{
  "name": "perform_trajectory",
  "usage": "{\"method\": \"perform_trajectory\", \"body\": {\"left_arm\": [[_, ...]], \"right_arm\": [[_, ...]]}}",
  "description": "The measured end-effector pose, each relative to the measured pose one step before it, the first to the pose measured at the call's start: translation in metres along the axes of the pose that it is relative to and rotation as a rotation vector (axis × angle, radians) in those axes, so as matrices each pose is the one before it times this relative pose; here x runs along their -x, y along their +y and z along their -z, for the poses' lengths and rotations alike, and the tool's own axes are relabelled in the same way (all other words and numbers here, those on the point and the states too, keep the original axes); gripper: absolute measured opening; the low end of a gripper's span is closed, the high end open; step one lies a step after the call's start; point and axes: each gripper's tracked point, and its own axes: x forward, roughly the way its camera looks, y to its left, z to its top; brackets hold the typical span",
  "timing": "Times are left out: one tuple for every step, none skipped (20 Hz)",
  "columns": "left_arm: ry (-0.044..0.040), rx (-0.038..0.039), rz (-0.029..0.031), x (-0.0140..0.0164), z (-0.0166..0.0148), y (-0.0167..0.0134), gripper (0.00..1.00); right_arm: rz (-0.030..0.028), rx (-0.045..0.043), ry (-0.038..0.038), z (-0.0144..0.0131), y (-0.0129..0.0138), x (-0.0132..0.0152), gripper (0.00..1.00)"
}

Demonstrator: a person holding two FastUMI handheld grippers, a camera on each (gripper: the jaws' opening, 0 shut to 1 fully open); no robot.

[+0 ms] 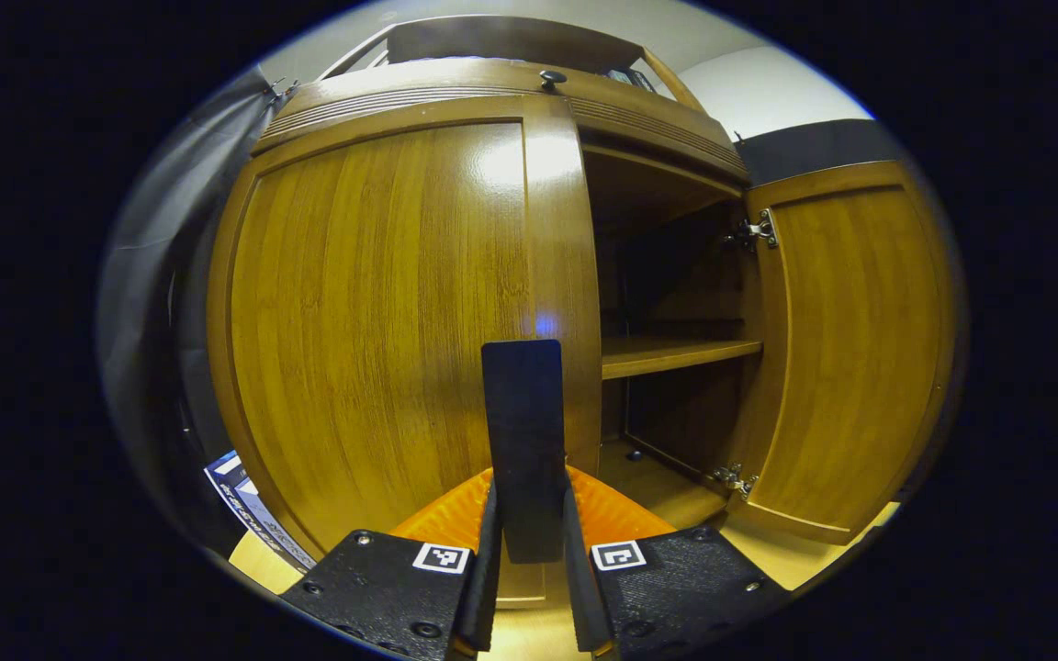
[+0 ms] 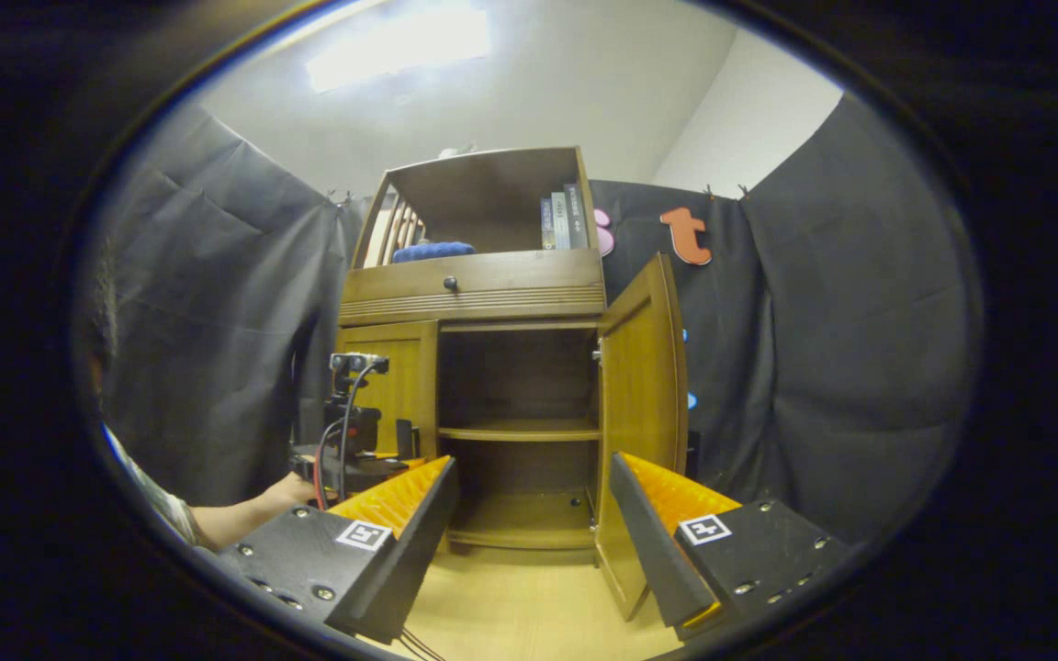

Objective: Open the right door of the double-door shoe cabinet with the right hand, and open the left door with the left hand.

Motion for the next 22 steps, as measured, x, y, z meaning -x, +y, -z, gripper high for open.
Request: {"method": "perform_trajectory", "body": {"left_arm": [[0.00251,-0.00013,0.00854,0.00557,0.00077,0.00014,0.35],[0.00117,-0.00033,0.00614,0.00611,0.00015,0.00012,0.35],[0.00016,-0.00099,0.00484,0.00539,0.00027,0.0002,0.35],[0.00082,0.00103,0.00293,0.00592,0.00016,0.00033,0.34],[0.00056,-0.00072,0.00192,0.0051,0.00054,0.00037,0.34],[0.00109,-0.00059,0.0012,0.0045,0.00025,0.0005,0.34],[-0.00019,-0.00167,0.00144,0.00511,0.00044,0.00059,0.34],[-0.00222,0.00227,0.00143,0.00436,-0.00036,0.0002,0.34],[-0.0013,0.00231,0.00115,0.00315,0.00074,0.00039,0.35],[-0.00173,-0.00019,0.0015,0.00423,-0.00012,0.00075,0.35],[-0.00338,0.00015,0.0012,0.00423,0.00029,0.00077,0.35],[-0.00205,0.00003,0.00149,0.00422,-0.00021,0.00049,0.35],[-0.0026,0.00076,0.00077,0.0043,0.00056,0.00082,0.35],[-0.00247,0.00062,-0.00021,0.00408,-0.00022,0.0008,0.35],[-0.00193,-0.00428,0.0005,0.00376,0.00051,0.00119,0.35],[-0.0015,-0.00246,0.00138,0.0048,-0.0002,0.00072,0.35],[-0.00318,-0.00118,0.00199,0.00386,-0.00046,0.001,0.34],[0.00039,-0.00192,0.00211,0.00362,-0.00032,0.00138,0.34],[0.00258,-0.00178,0.00167,0.00317,0.00087,0.00122,0.34],[0.00302,-0.00106,0.00144,0.00385,-0.00059,0.00093,0.34],[0.00036,0.00219,0.00026,0.00397,0.00058,0.00177,0.34],[-0.00135,-0.00009,0.00043,0.005,-0.00088,0.00134,0.34]], "right_arm": [[0.00171,-0.00125,-0.00002,-0.00108,0.00076,0.00029,1.0],[0.00256,0.00138,0.00077,-0.00089,0.00067,0.00003,0.94],[0.00236,0.0014,0.00029,-0.0003,-0.00041,-0.00001,0.94],[0.001,-0.00014,0.0005,-0.00121,-0.00014,-0.00053,0.94],[-0.00074,-0.0001,0.00218,-0.00053,0.00146,0.00015,0.96],[0.00162,0.00044,-0.00164,-0.00136,0.00076,0.00011,0.98],[0.00194,-0.00008,-0.00155,-0.0008,-0.00037,0.00014,0.98],[-0.00044,-0.00205,-0.00117,-0.00111,0.00058,0.00109,0.98],[-0.00271,-0.0029,0.00022,0.00072,0.00202,0.00101,0.96],[-0.0001,-0.0016,0.00147,-0.00005,0.00095,0.00071,0.94],[0.00363,-0.00078,0.00088,0.00063,-0.0019,0.00021,0.94],[0.00058,-0.00098,0.00312,0.00029,0.00005,0.00005,0.98],[-0.00071,-0.00164,0.00377,0.00087,0.00042,-0.00022,0.98],[0.00068,-0.00067,0.00318,0.00051,0.00071,0.00037,0.94],[0.00083,0.00112,0.00362,0.00069,-0.00011,0.00005,0.98],[0.00177,0.00297,0.00295,0.00029,0.0002,0.00071,0.98],[0.00328,0.00354,0.0026,0.00067,-0.00046,-0.00032,0.98],[0.00309,0.00234,0.00357,0.00018,0.00004,0.00038,0.96],[0.00017,0.00147,0.00432,0.00045,0.00076,-0.00018,0.95],[0.00003,0.0004,0.00203,-0.00125,0.00102,-0.0003,0.94],[-0.00063,-0.00065,-0.00145,-0.00176,0.00113,0.00049,0.98],[-0.00179,-0.00077,-0.00124,-0.00121,0.00126,0.00015,0.94]]}}
